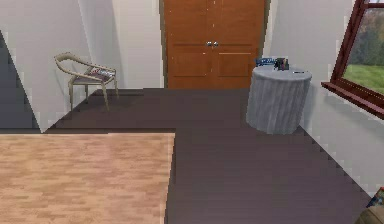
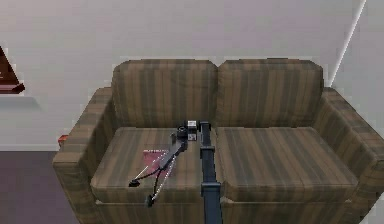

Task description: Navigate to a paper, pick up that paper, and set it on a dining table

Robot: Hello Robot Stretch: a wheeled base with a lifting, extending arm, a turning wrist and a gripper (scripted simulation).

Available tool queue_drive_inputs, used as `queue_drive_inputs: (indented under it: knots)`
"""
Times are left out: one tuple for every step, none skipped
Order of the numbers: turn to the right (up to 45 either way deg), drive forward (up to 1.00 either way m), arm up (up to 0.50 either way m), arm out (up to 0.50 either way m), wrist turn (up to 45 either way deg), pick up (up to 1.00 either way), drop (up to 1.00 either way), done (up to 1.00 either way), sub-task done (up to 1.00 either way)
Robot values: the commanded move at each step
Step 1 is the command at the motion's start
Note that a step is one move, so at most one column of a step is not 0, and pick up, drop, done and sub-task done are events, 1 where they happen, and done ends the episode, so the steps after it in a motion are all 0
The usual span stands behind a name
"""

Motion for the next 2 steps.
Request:
queue_drive_inputs:
  knots:
    - [0.0, 0.0, 0.0, 0.0, 45.0, 0.0, 0.0, 0.0, 0.0]
    - [0.0, 0.0, 0.0, 0.0, 45.0, 0.0, 0.0, 0.0, 0.0]
